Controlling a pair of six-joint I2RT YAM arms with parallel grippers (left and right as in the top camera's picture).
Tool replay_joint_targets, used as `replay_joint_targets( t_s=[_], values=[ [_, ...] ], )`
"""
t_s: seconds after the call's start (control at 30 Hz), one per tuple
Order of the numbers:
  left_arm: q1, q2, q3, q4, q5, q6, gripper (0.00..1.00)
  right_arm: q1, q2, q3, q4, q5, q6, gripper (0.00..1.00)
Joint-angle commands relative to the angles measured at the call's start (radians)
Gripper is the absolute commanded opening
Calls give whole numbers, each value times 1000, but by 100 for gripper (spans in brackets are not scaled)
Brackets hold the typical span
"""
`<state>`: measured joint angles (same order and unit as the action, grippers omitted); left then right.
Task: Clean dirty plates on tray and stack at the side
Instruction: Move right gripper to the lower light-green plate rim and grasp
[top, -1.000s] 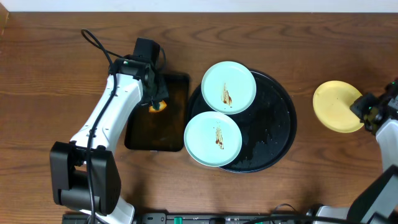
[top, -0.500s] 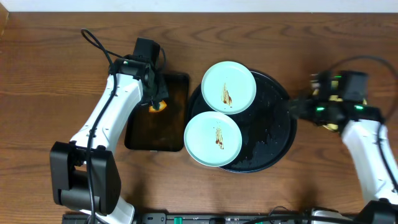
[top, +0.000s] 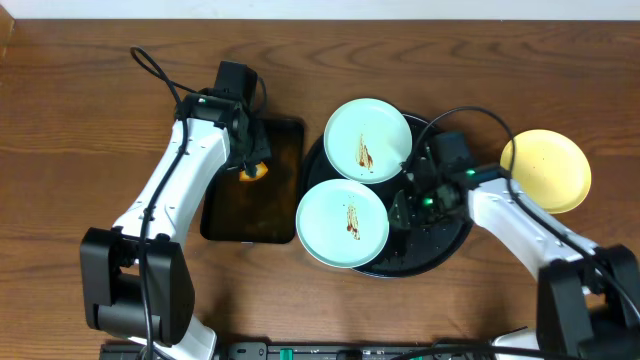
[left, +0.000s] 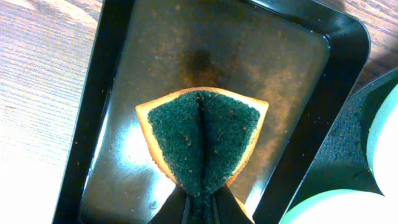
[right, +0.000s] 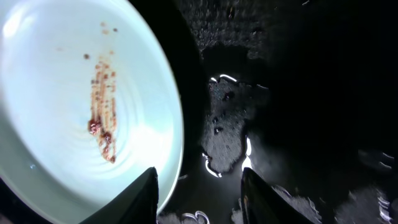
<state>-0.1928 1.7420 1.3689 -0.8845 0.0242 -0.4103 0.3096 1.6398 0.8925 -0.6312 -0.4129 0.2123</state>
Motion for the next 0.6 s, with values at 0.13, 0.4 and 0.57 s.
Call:
replay_joint_targets(
  t_s=[0.13, 0.4, 0.57],
  values=[
    [-16, -15, 4, -1, 104, 14, 8, 59, 69, -5, 41, 9, 61, 33],
    [-90, -15, 0, -6, 202, 50, 7, 60, 97, -5, 40, 47, 102, 1],
    [-192, -15, -23, -6, 260, 55, 7, 49, 95, -4, 37, 96, 125, 1]
  ],
)
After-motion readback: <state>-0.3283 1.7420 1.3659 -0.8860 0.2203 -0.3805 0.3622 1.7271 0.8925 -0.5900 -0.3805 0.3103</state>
